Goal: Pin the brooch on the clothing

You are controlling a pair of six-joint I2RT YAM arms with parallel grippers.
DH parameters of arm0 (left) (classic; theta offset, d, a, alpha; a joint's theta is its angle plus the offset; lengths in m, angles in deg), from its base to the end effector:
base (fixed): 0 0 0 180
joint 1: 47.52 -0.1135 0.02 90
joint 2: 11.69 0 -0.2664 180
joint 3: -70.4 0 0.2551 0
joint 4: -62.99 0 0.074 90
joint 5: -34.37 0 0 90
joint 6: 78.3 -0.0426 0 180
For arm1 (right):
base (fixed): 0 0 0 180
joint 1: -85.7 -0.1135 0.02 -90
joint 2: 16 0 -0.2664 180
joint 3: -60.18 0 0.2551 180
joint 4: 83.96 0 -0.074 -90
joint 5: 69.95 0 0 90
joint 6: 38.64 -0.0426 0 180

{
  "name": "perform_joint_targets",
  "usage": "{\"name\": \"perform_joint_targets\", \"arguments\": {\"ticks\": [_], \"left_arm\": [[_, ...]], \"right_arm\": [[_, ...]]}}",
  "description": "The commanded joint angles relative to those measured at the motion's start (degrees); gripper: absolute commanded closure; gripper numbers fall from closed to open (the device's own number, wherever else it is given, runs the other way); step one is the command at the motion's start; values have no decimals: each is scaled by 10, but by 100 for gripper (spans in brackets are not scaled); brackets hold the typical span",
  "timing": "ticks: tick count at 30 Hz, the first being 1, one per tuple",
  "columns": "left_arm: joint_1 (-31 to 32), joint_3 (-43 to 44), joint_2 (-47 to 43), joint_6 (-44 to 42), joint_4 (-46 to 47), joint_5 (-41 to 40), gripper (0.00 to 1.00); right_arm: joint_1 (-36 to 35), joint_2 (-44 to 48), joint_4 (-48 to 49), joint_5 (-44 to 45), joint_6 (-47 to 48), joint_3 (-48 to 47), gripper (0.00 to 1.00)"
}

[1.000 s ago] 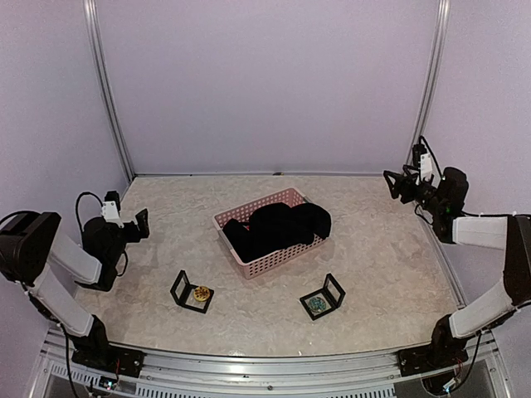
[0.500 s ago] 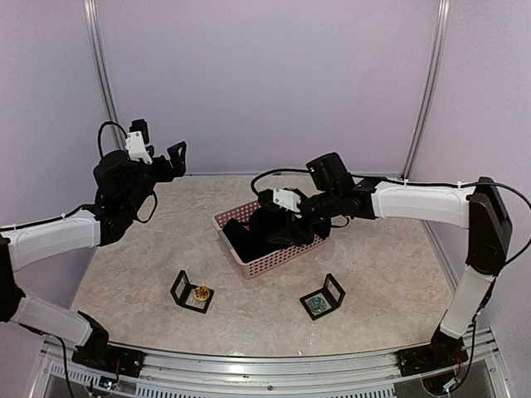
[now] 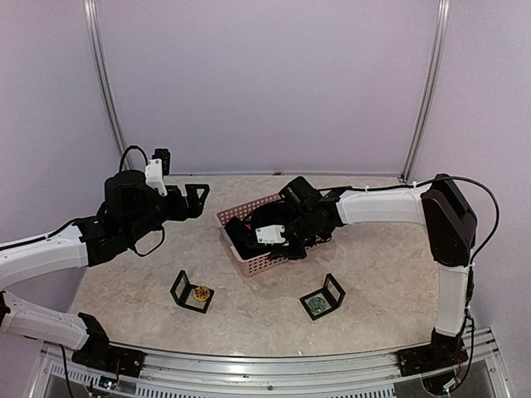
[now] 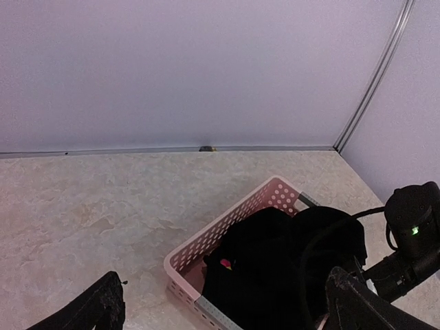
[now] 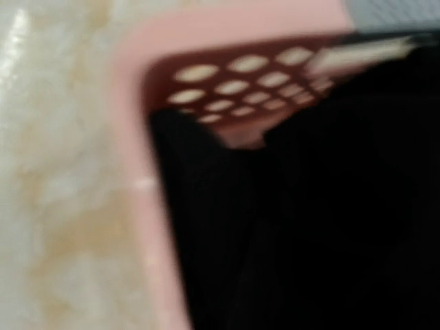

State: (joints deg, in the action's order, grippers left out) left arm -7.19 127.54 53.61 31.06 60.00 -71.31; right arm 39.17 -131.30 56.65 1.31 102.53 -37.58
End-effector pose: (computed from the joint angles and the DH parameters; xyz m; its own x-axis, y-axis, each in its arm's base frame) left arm 0.2164 -0.1686 0.2971 -0.2786 -0.1821 -0.9430 0.3483 0.8959 -0.2759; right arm 0.2924 0.3284 0.1816 0.2678 -0.7897 -0.5519 -0.9557 -0.1450 -0.2563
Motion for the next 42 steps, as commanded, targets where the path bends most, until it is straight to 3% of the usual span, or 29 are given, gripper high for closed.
{"name": "perform_joint_targets", "arguments": {"ticks": [1, 7, 15, 21, 24, 27, 28, 31, 36, 42], "left_arm": [[3, -17, -37, 29, -85, -2, 3], [3, -26, -51, 39, -140, 3, 3], [4, -36, -38, 62, -186, 13, 3], [5, -55, -42, 88, -227, 27, 3], [7, -67, -45, 108, -245, 35, 4], [15, -78, -49, 125, -259, 42, 4], [20, -82, -51, 130, -264, 41, 4], [32, -96, -56, 144, -278, 43, 4], [50, -114, -62, 168, -305, 44, 4], [52, -129, -46, 188, -312, 7, 17]], "right_arm": [[35, 3, 54, 35, -49, -8, 86], [142, -27, 46, 100, -152, -71, 91], [302, -90, -31, 235, -377, -179, 91], [367, -128, -53, 244, -484, -214, 90], [369, -144, -67, 245, -489, -239, 76], [369, -155, -110, 238, -502, -283, 43], [369, -151, -124, 237, -507, -295, 36], [344, -90, -128, 258, -504, -264, 7], [232, 77, -115, 256, -503, -114, 3], [124, 232, -90, 102, -629, 112, 15]]}}
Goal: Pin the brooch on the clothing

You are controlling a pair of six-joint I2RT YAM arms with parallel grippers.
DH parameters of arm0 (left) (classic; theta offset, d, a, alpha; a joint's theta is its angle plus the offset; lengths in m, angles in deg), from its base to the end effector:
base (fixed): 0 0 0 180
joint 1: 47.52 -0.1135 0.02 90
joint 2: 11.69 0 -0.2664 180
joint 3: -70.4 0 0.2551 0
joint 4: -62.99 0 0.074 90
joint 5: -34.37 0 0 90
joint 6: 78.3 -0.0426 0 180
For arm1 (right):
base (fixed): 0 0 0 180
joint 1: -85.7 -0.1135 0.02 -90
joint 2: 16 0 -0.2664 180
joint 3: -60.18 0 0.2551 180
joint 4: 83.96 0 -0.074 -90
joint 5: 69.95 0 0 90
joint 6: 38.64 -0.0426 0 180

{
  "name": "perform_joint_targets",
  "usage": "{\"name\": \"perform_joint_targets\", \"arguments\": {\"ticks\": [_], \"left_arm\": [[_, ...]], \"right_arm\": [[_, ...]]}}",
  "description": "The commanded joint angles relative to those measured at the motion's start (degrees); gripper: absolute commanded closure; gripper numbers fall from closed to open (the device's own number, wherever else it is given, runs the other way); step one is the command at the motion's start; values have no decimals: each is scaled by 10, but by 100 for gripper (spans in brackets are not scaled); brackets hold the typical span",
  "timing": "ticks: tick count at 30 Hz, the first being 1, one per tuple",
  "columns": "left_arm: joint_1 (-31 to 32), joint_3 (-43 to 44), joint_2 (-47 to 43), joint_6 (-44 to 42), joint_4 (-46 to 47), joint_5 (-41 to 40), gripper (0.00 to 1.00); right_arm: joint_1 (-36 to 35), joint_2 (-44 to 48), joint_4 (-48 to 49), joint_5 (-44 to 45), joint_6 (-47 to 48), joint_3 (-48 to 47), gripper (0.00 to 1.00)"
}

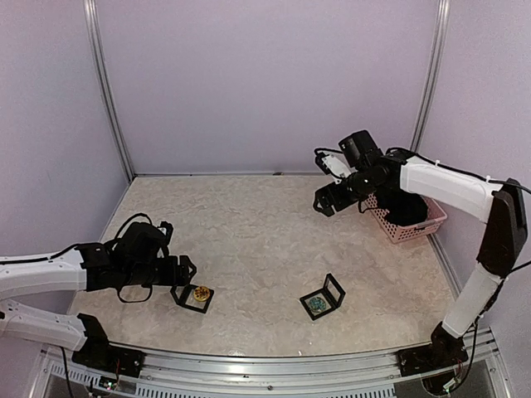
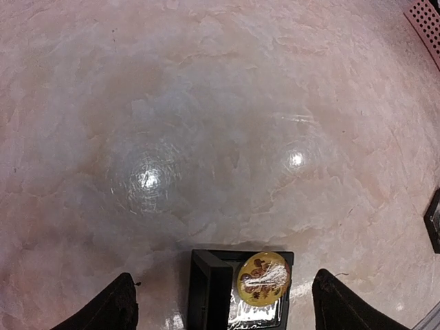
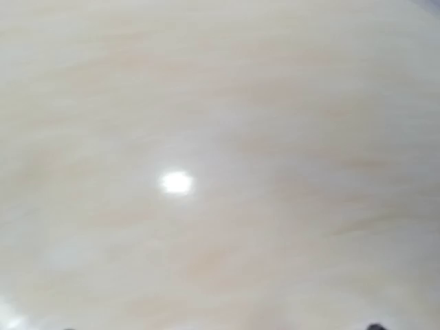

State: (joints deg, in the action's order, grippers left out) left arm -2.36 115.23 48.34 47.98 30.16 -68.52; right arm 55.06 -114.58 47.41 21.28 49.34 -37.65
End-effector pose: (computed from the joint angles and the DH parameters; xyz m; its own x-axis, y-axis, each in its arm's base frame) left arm 0.1551 -0.1425 0.1915 -0.7694 -0.0443 -0.6372 0.1622 0.9513 -0.2620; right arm 0.3366 0.1983 0.2851 -0.6702 -0.3560 -0.6512 -0.4742 0.8804 0.0067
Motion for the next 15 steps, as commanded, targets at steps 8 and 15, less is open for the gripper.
{"name": "perform_joint_targets", "arguments": {"ticks": [8, 15], "left_arm": [[4, -12, 61, 1, 10, 9, 49], [5, -15, 75, 1, 11, 10, 76]], "right_arm": [[-183, 141, -30, -37, -257, 292, 16], [-202, 177, -14, -27, -288, 324, 16]]}}
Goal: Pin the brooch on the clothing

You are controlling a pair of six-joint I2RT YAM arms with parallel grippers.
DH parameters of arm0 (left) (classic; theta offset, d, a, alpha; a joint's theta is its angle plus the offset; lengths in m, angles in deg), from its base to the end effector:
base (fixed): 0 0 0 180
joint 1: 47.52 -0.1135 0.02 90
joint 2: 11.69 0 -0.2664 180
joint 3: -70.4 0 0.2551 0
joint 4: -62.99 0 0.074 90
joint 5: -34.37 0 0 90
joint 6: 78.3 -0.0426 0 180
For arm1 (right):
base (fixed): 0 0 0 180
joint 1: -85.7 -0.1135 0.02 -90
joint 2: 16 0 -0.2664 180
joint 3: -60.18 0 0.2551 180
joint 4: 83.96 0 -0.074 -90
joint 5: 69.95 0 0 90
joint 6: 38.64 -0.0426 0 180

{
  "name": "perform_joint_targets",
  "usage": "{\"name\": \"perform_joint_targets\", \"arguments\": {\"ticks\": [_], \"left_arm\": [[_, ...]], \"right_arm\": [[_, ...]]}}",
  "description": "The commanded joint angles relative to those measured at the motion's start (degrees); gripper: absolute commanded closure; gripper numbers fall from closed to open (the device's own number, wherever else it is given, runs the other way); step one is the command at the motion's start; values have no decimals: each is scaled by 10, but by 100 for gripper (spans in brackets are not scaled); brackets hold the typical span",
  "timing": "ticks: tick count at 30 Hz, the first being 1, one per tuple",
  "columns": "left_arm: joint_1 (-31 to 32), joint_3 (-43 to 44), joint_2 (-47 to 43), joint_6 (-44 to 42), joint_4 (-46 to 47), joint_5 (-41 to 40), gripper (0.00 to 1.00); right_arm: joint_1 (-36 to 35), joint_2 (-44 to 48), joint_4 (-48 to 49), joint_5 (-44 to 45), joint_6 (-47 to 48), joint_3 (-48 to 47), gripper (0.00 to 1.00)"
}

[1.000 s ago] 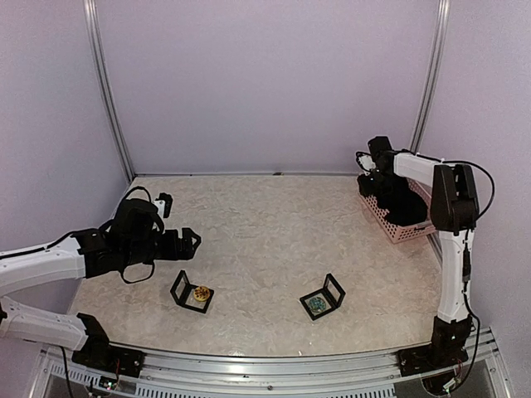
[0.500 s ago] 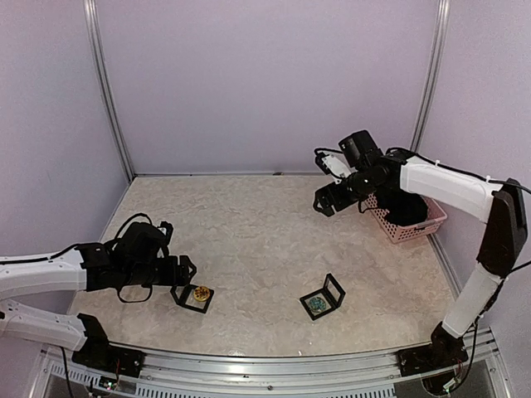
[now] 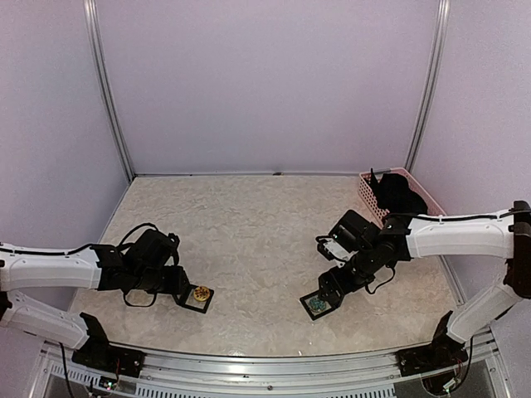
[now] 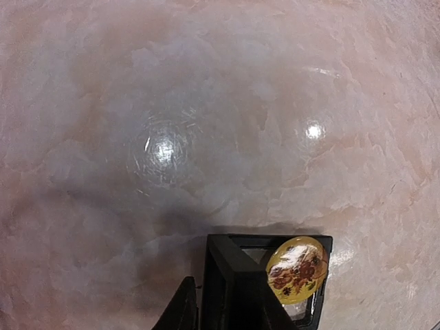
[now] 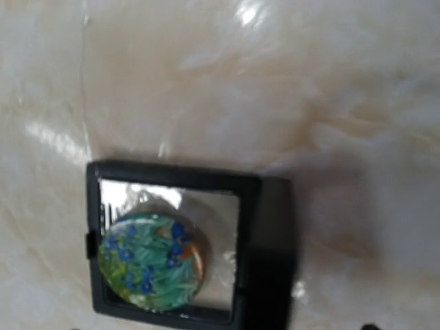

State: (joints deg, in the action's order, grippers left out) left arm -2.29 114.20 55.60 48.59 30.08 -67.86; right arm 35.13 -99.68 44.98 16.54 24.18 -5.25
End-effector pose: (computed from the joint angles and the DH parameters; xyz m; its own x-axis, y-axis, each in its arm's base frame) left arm 0.1579 -0.1464 0.1613 -0.8361 0.0098 -0.5485 0.1368 0.9720 -0.1911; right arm 0.1721 0.2134 0.1894 -0.8870 -0.3608 -0.2881 -0.4266 0.8791 0.2123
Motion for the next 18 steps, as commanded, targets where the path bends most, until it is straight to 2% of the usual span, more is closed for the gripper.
{"name": "perform_joint_targets", "arguments": {"ticks": [1, 4, 10, 18], "left_arm": [[5, -5, 2, -4, 11, 5, 81], [5, -1, 0, -4, 5, 3, 90], [-11, 36, 2, -42, -13, -33, 98], [-143, 131, 75, -143, -8, -30, 100]], "right_arm": [[-2, 30, 12, 22, -34, -1, 16], [-1, 30, 8, 25, -30, -5, 16], [-1, 38, 3, 31, -17, -15, 16], [-1, 44, 14, 46, 19, -25, 15]]}}
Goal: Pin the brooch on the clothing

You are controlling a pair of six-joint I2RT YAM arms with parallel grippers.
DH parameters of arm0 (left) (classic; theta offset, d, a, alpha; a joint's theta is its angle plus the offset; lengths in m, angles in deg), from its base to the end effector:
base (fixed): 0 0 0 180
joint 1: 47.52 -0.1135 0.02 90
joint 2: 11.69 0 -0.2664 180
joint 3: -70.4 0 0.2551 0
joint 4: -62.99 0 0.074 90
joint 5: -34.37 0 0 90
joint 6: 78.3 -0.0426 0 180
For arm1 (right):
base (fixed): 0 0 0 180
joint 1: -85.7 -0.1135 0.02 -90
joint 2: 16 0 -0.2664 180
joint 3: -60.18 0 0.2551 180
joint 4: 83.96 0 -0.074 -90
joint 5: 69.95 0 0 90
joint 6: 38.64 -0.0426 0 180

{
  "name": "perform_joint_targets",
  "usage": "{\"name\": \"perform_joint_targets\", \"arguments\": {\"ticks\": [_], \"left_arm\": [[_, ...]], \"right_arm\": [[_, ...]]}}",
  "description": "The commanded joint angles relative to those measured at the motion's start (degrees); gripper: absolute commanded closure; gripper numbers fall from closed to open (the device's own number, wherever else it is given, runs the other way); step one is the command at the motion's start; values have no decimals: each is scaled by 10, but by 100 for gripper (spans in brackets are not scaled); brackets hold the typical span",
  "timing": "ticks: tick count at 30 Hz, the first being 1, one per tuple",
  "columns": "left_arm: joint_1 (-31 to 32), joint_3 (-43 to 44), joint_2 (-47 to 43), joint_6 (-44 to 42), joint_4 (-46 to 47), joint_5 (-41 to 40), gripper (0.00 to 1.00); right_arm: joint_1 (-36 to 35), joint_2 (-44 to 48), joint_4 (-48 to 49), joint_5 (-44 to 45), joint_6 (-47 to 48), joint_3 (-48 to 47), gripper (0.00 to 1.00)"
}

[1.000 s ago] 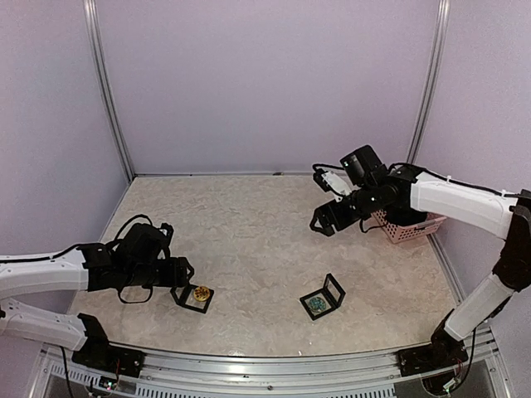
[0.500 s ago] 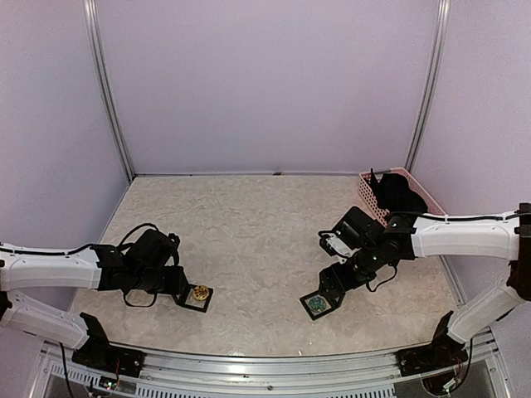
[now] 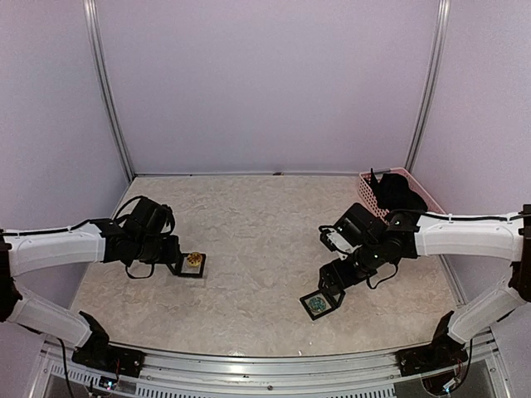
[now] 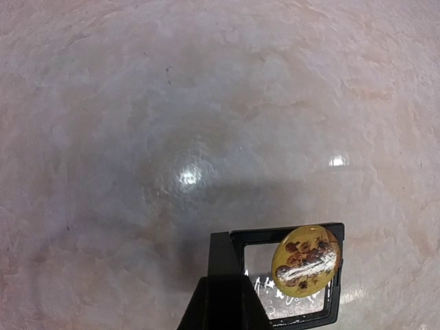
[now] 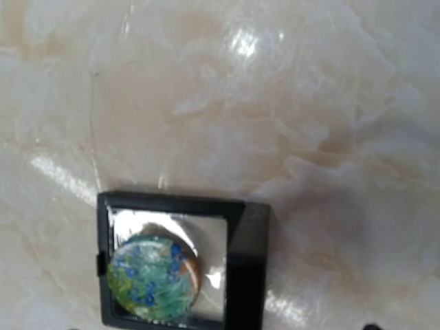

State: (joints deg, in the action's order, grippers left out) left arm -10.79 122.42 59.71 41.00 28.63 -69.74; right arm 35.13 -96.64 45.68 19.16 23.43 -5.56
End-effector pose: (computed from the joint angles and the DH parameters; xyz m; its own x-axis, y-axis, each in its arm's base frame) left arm 0.2017 -0.1375 0.1884 -0.7909 -0.0021 -0.6120 0.0888 0.9890 -0.1180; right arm 0.1722 0.2105 0.2049 -0.8733 -0.3247 -0.3631 -0.4158 0.8852 0.2085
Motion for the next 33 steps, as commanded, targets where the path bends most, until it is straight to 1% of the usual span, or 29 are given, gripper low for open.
{"name": "perform_joint_targets", "arguments": {"ticks": [1, 4, 7, 12, 20, 27, 31, 32, 33], "left_arm": [[-79, 61, 44, -76, 9, -6, 100], [-144, 96, 82, -91, 23, 10, 100], [-198, 134, 117, -103, 21, 7, 100], [-269, 200, 176, -131, -15, -13, 100], [-400, 219, 229, -179, -15, -16, 100], [-451, 214, 266, -204, -7, -14, 100], [-463, 212, 268, -210, -5, -7, 100], [-464, 212, 269, -211, -9, -7, 95], [-463, 211, 268, -211, -11, -8, 87]], "right_arm": [[-1, 13, 9, 23, 34, -24, 15], [-1, 10, 16, 32, 54, -26, 13], [3, 11, 28, 34, 76, -24, 13], [13, 22, 55, 31, 108, -11, 12], [30, 60, 69, 24, 123, 18, 11], [30, 65, 57, 15, 110, 27, 12], [30, 68, 65, -3, 96, 42, 14], [30, 68, 69, -10, 93, 46, 14], [30, 66, 71, -13, 87, 49, 15]]}}
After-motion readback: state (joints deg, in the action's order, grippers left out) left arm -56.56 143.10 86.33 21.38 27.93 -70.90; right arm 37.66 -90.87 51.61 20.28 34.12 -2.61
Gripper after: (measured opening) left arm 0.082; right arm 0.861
